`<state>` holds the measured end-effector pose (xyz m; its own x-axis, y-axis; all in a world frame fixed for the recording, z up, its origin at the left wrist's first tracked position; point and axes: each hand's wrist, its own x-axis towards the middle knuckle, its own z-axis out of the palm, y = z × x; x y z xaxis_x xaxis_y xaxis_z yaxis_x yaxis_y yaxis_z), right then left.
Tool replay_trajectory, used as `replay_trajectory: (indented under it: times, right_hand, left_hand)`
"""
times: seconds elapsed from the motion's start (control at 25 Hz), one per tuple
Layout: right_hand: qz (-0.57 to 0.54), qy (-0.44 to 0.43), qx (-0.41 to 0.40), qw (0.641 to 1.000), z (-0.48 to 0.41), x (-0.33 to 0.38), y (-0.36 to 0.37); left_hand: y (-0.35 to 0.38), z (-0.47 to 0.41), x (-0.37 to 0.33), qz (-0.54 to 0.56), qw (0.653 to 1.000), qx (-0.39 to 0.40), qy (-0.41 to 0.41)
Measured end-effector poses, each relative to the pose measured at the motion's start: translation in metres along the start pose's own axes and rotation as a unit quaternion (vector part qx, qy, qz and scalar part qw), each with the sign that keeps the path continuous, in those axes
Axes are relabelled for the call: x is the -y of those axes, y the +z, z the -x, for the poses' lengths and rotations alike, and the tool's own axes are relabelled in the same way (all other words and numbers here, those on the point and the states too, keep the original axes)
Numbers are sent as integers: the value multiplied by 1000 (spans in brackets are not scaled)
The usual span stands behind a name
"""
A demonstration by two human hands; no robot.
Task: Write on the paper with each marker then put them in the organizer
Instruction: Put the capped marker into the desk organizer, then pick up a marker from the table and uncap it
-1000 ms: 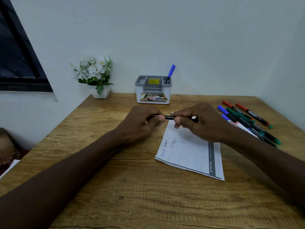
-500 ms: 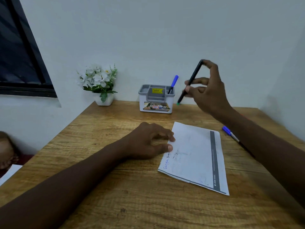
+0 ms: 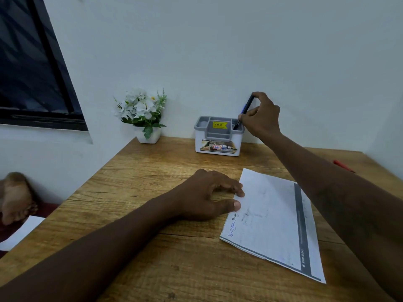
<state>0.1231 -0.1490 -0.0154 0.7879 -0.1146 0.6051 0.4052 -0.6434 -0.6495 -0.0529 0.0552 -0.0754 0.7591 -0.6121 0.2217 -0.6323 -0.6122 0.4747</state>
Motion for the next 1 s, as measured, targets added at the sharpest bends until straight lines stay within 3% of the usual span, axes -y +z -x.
replay_trajectory:
  times: [0.32, 0.56, 0.72, 1.0]
  right_hand:
    - [30, 17, 19, 999, -7, -15, 4]
    - [-17, 20, 9, 1000, 32, -5, -28]
    - [65, -25, 26, 997, 76, -7, -60]
    - [181, 64, 50, 980, 105, -27, -129]
  left_hand:
    - [0, -1, 0, 2, 1000, 3, 9]
    - [2, -1, 1, 12, 1000, -21, 18]
    - [4, 0, -1, -3, 999, -31, 40]
    - [12, -4, -14, -27, 998, -16, 51]
